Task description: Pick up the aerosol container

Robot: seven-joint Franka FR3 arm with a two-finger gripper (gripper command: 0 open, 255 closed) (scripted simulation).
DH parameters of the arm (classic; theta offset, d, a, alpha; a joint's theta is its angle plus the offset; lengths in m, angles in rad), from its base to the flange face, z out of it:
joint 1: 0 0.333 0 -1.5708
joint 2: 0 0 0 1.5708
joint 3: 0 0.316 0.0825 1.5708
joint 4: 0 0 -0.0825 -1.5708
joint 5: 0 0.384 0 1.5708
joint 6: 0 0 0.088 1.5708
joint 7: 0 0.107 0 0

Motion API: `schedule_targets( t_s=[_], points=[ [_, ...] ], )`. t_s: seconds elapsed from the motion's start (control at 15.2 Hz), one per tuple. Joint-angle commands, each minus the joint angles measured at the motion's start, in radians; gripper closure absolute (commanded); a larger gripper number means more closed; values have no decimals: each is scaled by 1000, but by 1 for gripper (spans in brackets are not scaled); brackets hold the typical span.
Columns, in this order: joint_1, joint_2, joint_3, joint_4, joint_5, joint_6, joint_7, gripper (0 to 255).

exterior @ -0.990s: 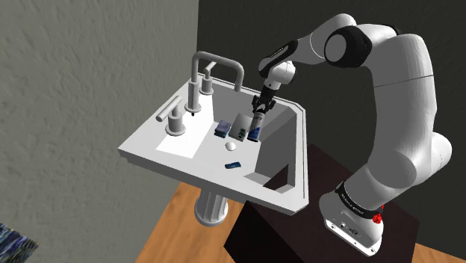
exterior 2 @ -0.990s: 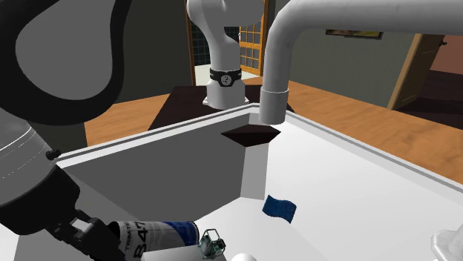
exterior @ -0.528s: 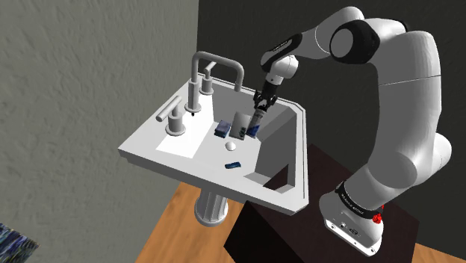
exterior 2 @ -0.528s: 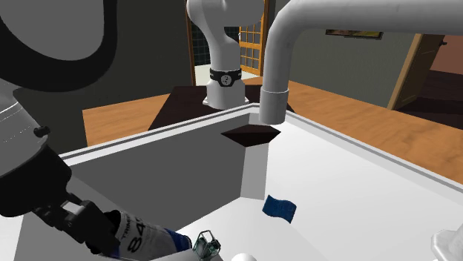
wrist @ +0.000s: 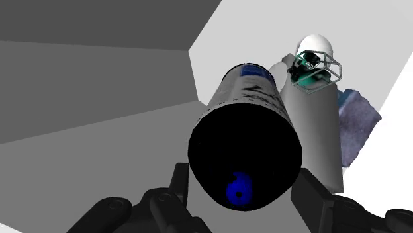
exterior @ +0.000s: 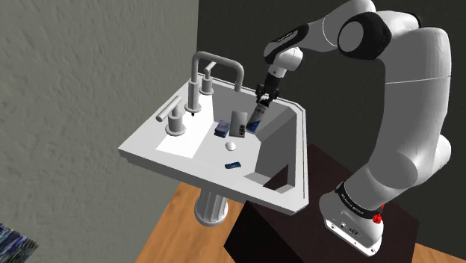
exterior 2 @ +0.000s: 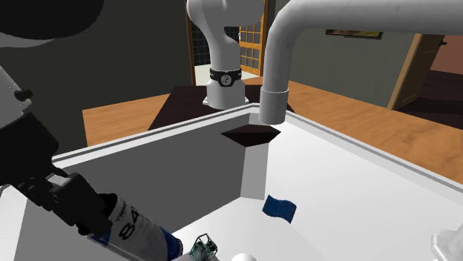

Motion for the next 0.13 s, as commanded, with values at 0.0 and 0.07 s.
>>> schedule_targets(
  t_s=[0.0,0.07],
  points=[
    [1,-11,-2,-1,-3,-9,3,255],
    [1,-11,-2,-1,-3,-9,3,255]
  ],
)
